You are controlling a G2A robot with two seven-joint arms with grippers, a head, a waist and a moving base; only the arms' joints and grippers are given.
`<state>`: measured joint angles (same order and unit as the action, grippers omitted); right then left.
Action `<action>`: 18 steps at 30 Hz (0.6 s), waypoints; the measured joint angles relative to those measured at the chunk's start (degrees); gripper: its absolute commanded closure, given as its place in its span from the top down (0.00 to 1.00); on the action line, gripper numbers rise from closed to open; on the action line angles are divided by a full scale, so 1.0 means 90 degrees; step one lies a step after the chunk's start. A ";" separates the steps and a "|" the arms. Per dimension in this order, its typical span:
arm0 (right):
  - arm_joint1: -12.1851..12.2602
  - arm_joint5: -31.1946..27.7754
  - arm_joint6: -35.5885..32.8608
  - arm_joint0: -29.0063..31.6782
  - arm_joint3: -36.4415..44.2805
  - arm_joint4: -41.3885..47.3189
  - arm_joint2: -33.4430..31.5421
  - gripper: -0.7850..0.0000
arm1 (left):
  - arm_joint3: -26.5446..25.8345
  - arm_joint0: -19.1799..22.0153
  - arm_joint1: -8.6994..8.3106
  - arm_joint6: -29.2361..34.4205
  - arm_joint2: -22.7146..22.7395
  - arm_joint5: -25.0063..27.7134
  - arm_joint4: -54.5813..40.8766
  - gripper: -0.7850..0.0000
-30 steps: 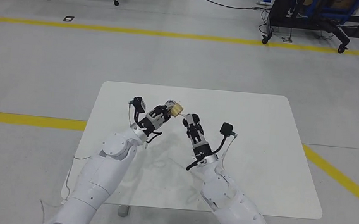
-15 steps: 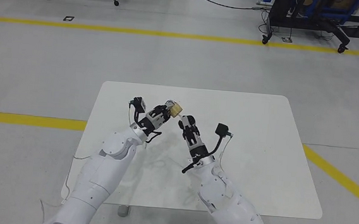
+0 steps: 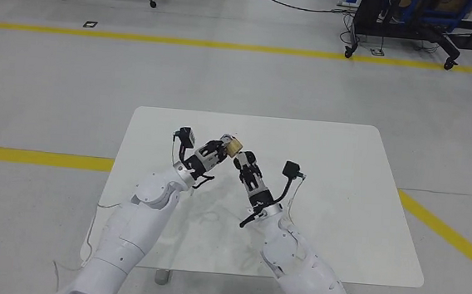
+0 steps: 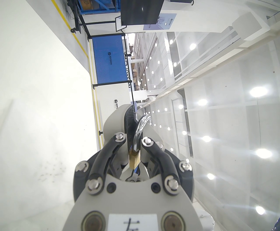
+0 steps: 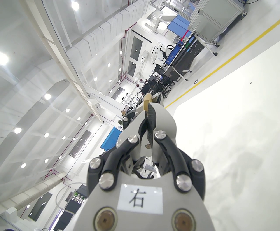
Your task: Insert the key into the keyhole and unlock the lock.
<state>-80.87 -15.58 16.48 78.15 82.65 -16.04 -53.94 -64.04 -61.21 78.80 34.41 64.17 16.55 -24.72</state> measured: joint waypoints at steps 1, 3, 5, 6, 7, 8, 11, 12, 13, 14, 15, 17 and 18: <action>-0.0001 -0.0002 -0.0026 -0.0002 -0.0003 0.0019 -0.0004 1.00 | -0.0003 -0.0002 0.0000 -0.0002 0.0004 0.0002 0.0000 0.00; -0.0001 -0.0002 -0.0030 -0.0003 -0.0004 0.0023 -0.0005 1.00 | -0.0008 -0.0005 -0.0001 -0.0009 0.0020 0.0005 -0.0001 0.00; 0.0000 -0.0001 -0.0025 -0.0003 -0.0004 0.0019 -0.0004 1.00 | -0.0010 -0.0005 -0.0003 -0.0023 0.0043 0.0003 -0.0007 0.00; 0.0000 -0.0001 -0.0025 -0.0003 -0.0004 0.0019 -0.0004 1.00 | -0.0011 -0.0003 -0.0005 -0.0036 0.0058 0.0005 -0.0007 0.00; 0.0000 -0.0001 -0.0025 -0.0002 -0.0004 0.0018 -0.0004 1.00 | -0.0011 -0.0002 -0.0007 -0.0053 0.0077 0.0011 -0.0007 0.00; 0.0000 0.0000 -0.0025 -0.0002 -0.0004 0.0018 -0.0004 1.00 | -0.0012 -0.0002 -0.0011 -0.0076 0.0106 0.0023 -0.0009 0.00; 0.0000 0.0000 -0.0025 -0.0002 -0.0003 0.0018 -0.0004 1.00 | -0.0010 -0.0008 -0.0027 -0.0107 0.0195 0.0032 -0.0026 0.00; 0.0000 0.0000 -0.0025 -0.0002 -0.0003 0.0018 -0.0004 1.00 | -0.0015 -0.0011 -0.0032 -0.0115 0.0223 0.0038 -0.0031 0.00; 0.0000 0.0000 -0.0025 -0.0002 -0.0003 0.0018 -0.0004 1.00 | -0.0024 -0.0015 -0.0037 -0.0121 0.0247 0.0046 -0.0030 0.00; 0.0000 0.0000 -0.0025 -0.0002 -0.0003 0.0018 -0.0004 1.00 | -0.0035 -0.0021 -0.0041 -0.0128 0.0269 0.0054 -0.0026 0.00; -0.0003 -0.0011 -0.0036 0.0013 0.0017 0.0036 -0.0008 1.00 | -0.0048 -0.0032 -0.0047 -0.0135 0.0296 0.0060 -0.0024 0.00; -0.0024 -0.0152 -0.0241 0.0130 0.0182 0.0308 -0.0048 0.80 | -0.0069 -0.0048 -0.0054 -0.0135 0.0328 0.0057 -0.0023 0.00; -0.0033 -0.0258 -0.0588 0.0195 0.0300 0.0749 -0.0118 0.65 | -0.0082 -0.0058 -0.0059 -0.0131 0.0344 0.0054 -0.0023 0.00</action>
<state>-81.17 -17.91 11.18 79.91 85.35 -9.30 -55.00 -64.77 -61.73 78.27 33.24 67.27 17.04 -24.92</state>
